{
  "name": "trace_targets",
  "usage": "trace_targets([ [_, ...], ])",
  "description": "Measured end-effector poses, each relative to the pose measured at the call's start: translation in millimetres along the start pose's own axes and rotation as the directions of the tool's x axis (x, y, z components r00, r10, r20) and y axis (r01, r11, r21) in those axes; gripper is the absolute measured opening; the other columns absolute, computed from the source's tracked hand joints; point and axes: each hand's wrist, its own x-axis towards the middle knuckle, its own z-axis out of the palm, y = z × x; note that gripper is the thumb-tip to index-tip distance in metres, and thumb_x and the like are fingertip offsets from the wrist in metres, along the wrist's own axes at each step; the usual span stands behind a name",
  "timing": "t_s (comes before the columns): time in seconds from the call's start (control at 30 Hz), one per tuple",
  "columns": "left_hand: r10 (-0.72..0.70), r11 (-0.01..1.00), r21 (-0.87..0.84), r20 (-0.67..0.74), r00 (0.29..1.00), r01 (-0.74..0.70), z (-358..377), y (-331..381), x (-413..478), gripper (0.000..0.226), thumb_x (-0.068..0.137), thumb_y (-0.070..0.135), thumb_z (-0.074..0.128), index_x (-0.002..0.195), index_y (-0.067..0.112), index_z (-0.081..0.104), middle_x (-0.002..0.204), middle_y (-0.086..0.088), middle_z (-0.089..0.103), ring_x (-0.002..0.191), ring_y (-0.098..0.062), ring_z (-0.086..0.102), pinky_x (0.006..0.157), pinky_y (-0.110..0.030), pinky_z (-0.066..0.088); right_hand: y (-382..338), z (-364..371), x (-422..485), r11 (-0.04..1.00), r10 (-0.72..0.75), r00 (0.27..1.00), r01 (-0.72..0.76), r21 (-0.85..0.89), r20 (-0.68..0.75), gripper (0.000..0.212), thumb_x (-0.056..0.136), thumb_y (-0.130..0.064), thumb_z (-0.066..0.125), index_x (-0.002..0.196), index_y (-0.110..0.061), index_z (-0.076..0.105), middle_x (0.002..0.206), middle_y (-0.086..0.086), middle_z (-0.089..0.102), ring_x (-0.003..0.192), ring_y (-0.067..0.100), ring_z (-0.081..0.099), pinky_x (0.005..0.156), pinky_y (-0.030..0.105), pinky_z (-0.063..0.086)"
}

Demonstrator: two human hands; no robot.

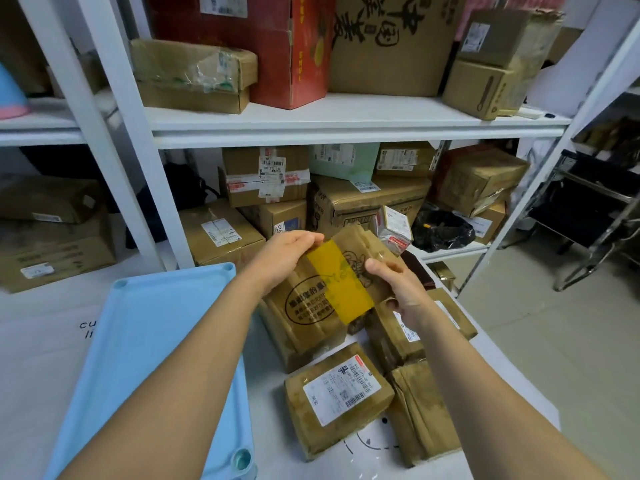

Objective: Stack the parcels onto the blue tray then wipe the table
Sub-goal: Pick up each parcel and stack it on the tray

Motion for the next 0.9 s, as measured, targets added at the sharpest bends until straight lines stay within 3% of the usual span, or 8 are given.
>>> trace_targets([
  [0.1,0.008,1.000,-0.026,-0.162,0.987,-0.012,-6,-7,-2,0.032,0.099,0.030,0.038,0.119,0.022,0.062,0.121,0.006,0.061,0.115,-0.011,0.053,0.104,-0.036,0.039,6,-1,-5,0.996,0.075,0.996,-0.073,0.045,-0.046,0.038,0.070,-0.048,0.073,0.095,-0.023,0.063,0.092,-0.001,0.068,0.081,0.015,0.059,0.062,0.028,0.036],
  [0.2,-0.177,0.969,-0.232,-0.399,0.900,0.087,-14,-22,-7,0.021,0.094,0.032,0.043,0.096,0.023,0.063,0.112,0.002,0.063,0.112,-0.018,0.056,0.093,-0.038,0.042,12,-4,-9,0.982,0.154,0.986,-0.146,0.119,-0.059,0.035,0.076,-0.055,0.066,0.090,-0.023,0.060,0.077,-0.001,0.066,0.061,0.014,0.055,0.049,0.023,0.032],
  [0.33,-0.371,0.885,-0.371,-0.197,0.907,0.282,-10,-41,-24,0.045,0.098,0.047,0.034,0.126,0.015,0.051,0.133,-0.003,0.053,0.117,-0.021,0.053,0.105,-0.047,0.034,17,-6,-17,0.963,0.173,0.984,-0.162,0.214,-0.031,0.039,0.082,-0.058,0.056,0.096,-0.022,0.060,0.086,0.003,0.068,0.063,0.016,0.056,0.037,0.017,0.035],
  [0.43,-0.358,0.838,-0.446,-0.014,0.934,0.314,-1,-42,-37,0.070,0.082,0.066,0.046,0.134,0.019,0.048,0.132,-0.002,0.054,0.121,-0.024,0.051,0.108,-0.057,0.031,24,-7,-17,0.948,0.205,0.978,-0.188,0.256,-0.039,0.040,0.079,-0.060,0.057,0.095,-0.023,0.060,0.082,0.003,0.068,0.061,0.018,0.055,0.036,0.017,0.033],
  [0.6,-0.209,0.941,-0.265,0.030,0.977,0.210,15,-36,-41,0.049,0.072,0.044,0.075,0.113,0.025,0.058,0.112,0.001,0.066,0.107,-0.016,0.059,0.095,-0.038,0.047,37,-9,-21,0.930,0.205,0.979,-0.195,0.311,0.000,0.039,0.082,-0.056,0.059,0.104,-0.023,0.060,0.087,0.004,0.071,0.066,0.021,0.062,0.045,0.020,0.035],
  [0.67,-0.161,0.979,-0.132,-0.053,0.986,0.153,18,-37,-38,0.065,0.067,0.035,0.082,0.122,0.023,0.049,0.119,0.001,0.057,0.110,-0.015,0.054,0.097,-0.034,0.045,42,-8,-21,0.936,0.205,0.979,-0.193,0.295,-0.011,0.037,0.086,-0.048,0.060,0.111,-0.022,0.058,0.100,0.003,0.068,0.077,0.022,0.067,0.052,0.023,0.046],
  [0.73,-0.113,0.986,0.104,-0.151,0.982,0.129,22,-39,-37,0.094,0.059,0.039,0.085,0.136,0.022,0.034,0.126,0.001,0.040,0.117,-0.015,0.042,0.105,-0.038,0.039,45,-7,-17,0.948,0.218,0.974,-0.196,0.251,-0.062,0.039,0.090,-0.041,0.060,0.121,-0.018,0.054,0.116,0.003,0.060,0.101,0.025,0.064,0.079,0.035,0.053],
  [0.9,0.072,0.944,0.330,-0.203,0.976,-0.001,36,-42,-40,0.115,0.055,0.044,0.084,0.145,0.025,0.015,0.142,0.005,0.022,0.133,-0.016,0.026,0.110,-0.045,0.034,44,-5,-12,0.931,0.208,0.975,-0.172,0.322,-0.081,0.052,0.093,-0.056,0.043,0.128,-0.020,0.056,0.130,0.002,0.055,0.114,0.023,0.051,0.101,0.046,0.039],
])
